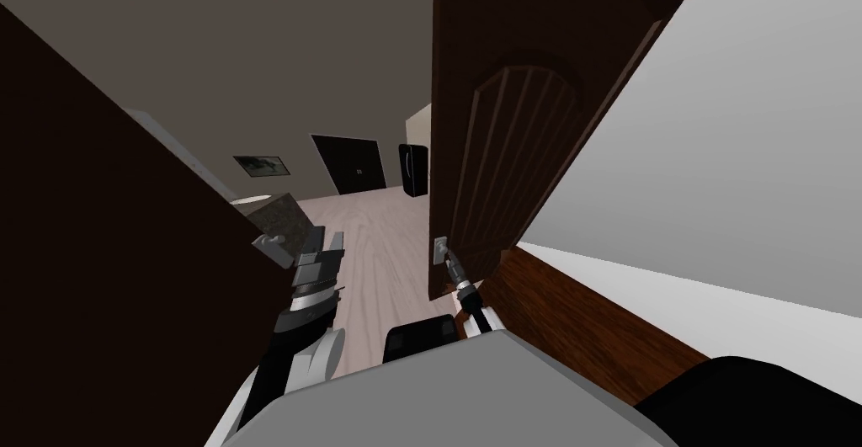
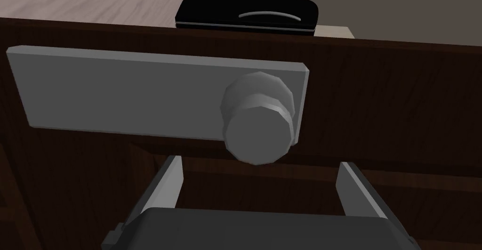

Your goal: Push the door open

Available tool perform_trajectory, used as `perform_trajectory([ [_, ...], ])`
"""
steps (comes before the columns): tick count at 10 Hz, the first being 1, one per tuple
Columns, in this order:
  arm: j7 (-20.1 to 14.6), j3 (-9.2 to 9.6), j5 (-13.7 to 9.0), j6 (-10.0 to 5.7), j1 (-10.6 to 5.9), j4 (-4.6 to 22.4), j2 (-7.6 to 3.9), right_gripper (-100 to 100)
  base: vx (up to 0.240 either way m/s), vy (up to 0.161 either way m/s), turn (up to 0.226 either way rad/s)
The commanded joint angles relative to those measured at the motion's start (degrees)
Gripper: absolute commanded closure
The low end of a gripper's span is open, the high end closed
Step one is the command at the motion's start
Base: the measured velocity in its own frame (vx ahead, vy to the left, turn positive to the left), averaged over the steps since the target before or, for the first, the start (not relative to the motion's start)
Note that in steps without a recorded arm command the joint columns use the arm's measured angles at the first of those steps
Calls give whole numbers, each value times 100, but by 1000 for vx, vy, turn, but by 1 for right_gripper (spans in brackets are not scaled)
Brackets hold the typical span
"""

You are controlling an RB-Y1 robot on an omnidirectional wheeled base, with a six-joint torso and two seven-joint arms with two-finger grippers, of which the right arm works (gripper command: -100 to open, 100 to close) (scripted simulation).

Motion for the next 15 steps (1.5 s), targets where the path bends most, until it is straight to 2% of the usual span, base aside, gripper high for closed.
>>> perform_trajectory([
  [1,33,-35,-25,11,-103,71,73,-100,226,44,14],
  [2,49,-50,-35,17,-149,104,141,-100,216,31,18],
  [3,28,-40,-31,20,-119,71,89,-100,94,13,5],
  [4,28,-40,-31,20,-119,71,89,100,-10,-1,-7],
  [9,28,-40,-31,20,-119,71,89,100,-19,-3,0],
  [10,48,-124,-61,49,-145,112,12,100,68,39,-42],
  [15,93,-388,-172,97,-268,189,-132,100,167,85,-59],
])
